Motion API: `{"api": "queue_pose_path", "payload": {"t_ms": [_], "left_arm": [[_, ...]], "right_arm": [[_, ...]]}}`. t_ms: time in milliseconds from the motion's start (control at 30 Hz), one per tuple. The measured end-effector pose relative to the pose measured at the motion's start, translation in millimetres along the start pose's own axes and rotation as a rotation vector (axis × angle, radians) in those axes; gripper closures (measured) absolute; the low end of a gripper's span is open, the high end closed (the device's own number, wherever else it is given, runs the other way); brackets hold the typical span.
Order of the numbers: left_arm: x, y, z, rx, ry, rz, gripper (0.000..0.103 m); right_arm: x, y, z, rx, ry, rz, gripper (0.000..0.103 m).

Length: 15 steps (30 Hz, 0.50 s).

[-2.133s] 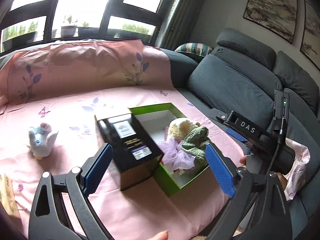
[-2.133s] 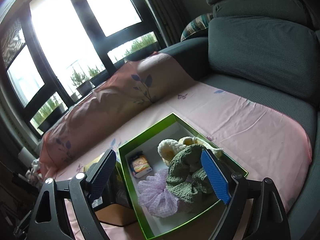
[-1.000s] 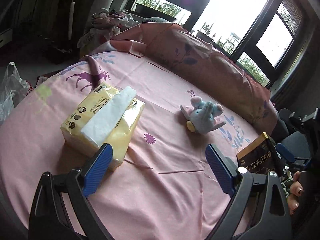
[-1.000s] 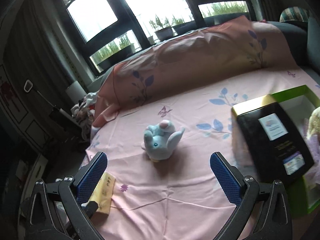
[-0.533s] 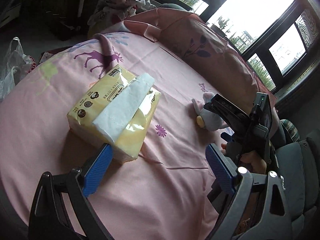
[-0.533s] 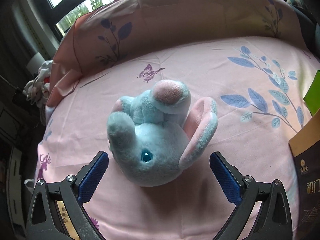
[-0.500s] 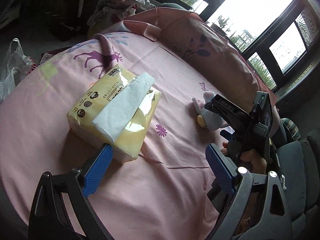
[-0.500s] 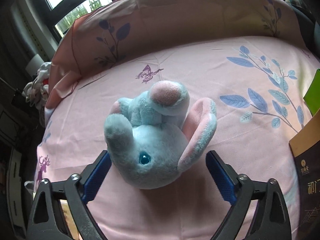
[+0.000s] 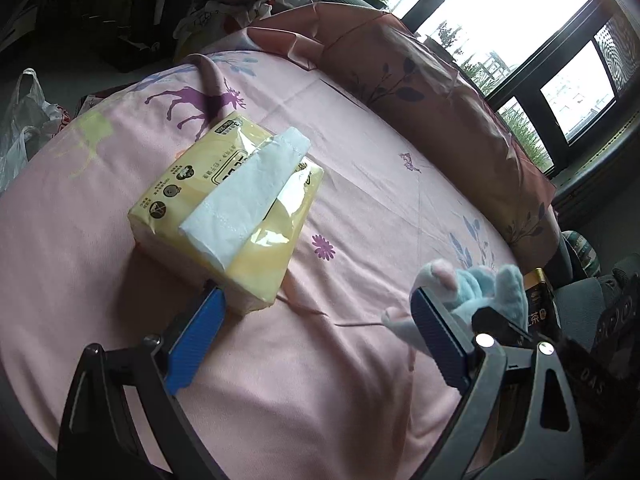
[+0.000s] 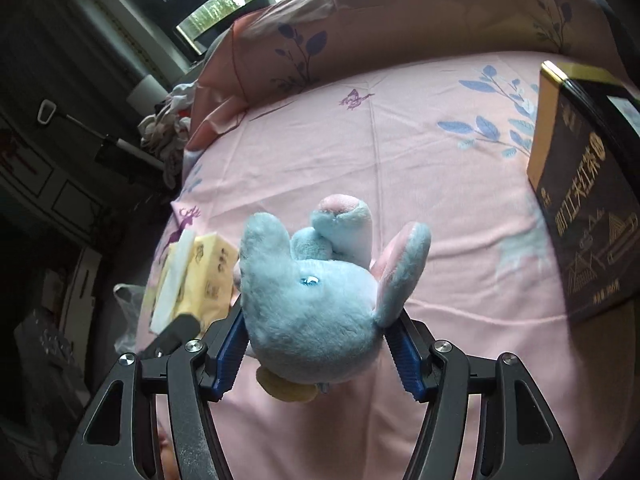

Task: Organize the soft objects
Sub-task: 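Move the right tool to the light-blue plush elephant and close on it, then lift the plush elephant with the right tool and carry it to the box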

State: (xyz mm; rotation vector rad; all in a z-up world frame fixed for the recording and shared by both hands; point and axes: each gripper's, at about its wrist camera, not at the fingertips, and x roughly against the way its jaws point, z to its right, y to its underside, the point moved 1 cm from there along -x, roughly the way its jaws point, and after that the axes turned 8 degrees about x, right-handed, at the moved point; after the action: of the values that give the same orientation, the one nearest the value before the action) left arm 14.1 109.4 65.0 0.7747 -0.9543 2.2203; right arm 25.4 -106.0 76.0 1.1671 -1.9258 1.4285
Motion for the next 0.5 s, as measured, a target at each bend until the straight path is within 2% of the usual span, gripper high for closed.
{"api": "queue_pose_path", "payload": {"t_ms": [67, 133, 200, 233, 300, 333, 400, 500], "left_arm": [[-1.1, 1.3, -0.2, 0.002, -0.004, -0.008, 0.009], [-3.3, 3.5, 0.4, -0.003, -0.009, -0.018, 0.010], [-6.7, 7.2, 1.2, -0.011, -0.021, -0.035, 0.009], [-8.5, 9.2, 1.8, -0.016, -0.021, -0.047, 0.009], [-11.3, 12.3, 3.9, -0.027, -0.007, -0.073, 0.009], [-11.9, 13.3, 5.1, -0.030, 0.001, -0.080, 0.009], [-11.5, 16.1, 7.9, -0.032, 0.018, -0.091, 0.009], [-9.0, 21.0, 15.1, -0.041, 0.063, -0.130, 0.009]], "right_arm": [[-2.7, 24.1, 6.5, -0.006, -0.002, -0.039, 0.035], [-18.9, 38.9, 15.0, 0.000, 0.024, -0.117, 0.025], [-29.4, 45.8, 21.6, -0.004, 0.038, -0.193, 0.024], [-27.9, 46.0, 21.6, 0.011, 0.027, -0.205, 0.024], [-15.8, 42.4, 19.1, 0.050, 0.003, -0.166, 0.023], [-8.9, 40.4, 19.4, 0.055, 0.003, -0.138, 0.017], [3.6, 37.7, 23.4, 0.040, -0.005, -0.073, 0.014], [10.8, 35.3, 33.5, 0.025, -0.036, -0.062, 0.013]]}}
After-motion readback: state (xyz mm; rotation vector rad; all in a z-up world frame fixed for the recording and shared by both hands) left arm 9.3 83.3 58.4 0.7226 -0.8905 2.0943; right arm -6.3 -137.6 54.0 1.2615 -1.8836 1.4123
